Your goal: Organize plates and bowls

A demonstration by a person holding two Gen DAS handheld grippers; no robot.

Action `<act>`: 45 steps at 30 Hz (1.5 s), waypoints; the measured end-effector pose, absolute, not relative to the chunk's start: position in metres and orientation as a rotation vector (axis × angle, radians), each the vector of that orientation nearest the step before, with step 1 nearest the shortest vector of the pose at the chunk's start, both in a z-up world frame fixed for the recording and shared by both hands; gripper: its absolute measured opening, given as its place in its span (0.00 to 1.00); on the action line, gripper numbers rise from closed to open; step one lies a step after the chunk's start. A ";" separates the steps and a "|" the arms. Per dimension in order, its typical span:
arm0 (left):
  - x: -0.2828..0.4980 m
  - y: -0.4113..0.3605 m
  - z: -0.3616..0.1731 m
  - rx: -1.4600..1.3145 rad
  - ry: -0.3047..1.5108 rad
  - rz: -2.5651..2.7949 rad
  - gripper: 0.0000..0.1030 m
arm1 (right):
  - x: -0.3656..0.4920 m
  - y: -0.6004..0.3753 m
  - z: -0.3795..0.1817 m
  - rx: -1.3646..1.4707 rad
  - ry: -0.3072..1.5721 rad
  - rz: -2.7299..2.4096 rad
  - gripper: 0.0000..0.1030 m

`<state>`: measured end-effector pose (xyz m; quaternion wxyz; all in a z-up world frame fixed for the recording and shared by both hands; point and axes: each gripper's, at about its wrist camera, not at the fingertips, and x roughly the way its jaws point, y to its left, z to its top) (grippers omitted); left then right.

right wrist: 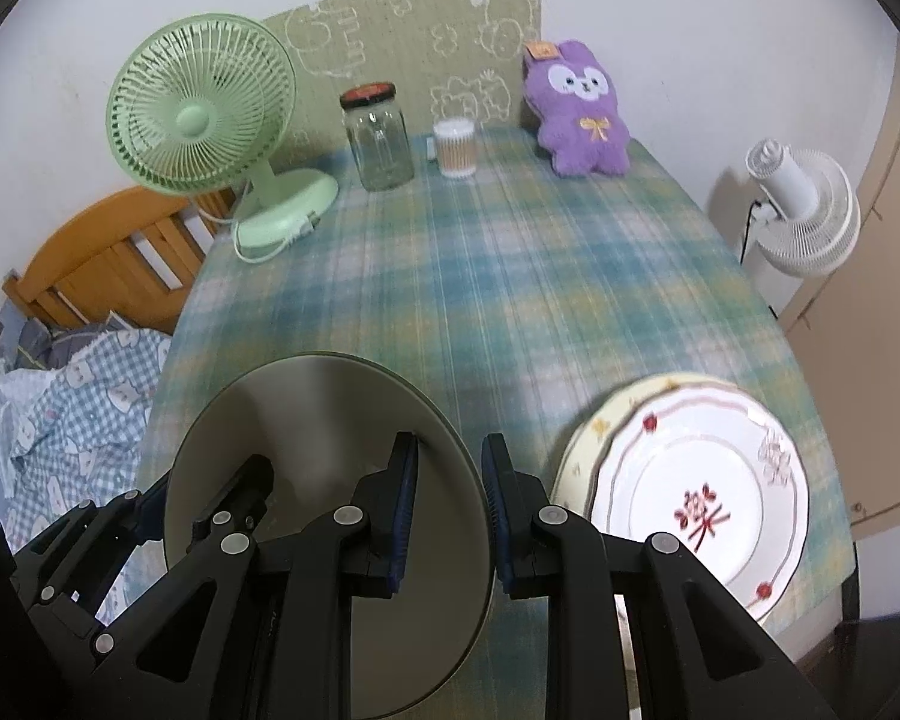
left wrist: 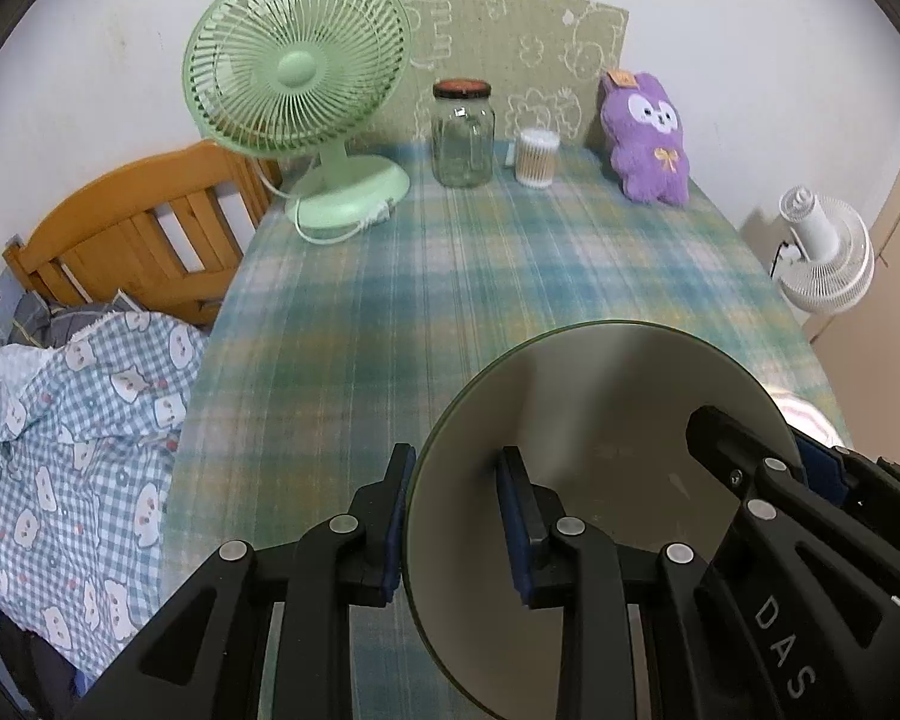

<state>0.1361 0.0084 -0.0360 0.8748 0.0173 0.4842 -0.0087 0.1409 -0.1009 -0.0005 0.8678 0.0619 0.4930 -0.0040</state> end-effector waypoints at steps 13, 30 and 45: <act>0.120 0.008 -0.064 0.040 1.079 -0.025 0.26 | 0.124 -0.099 -0.029 0.139 1.095 -0.025 0.25; 0.128 0.011 -0.082 0.025 1.121 -0.017 0.25 | 0.134 -0.098 -0.050 0.125 1.124 -0.031 0.25; 0.125 0.015 -0.069 0.007 1.106 -0.045 0.38 | 0.132 -0.095 -0.032 0.082 1.111 0.014 0.41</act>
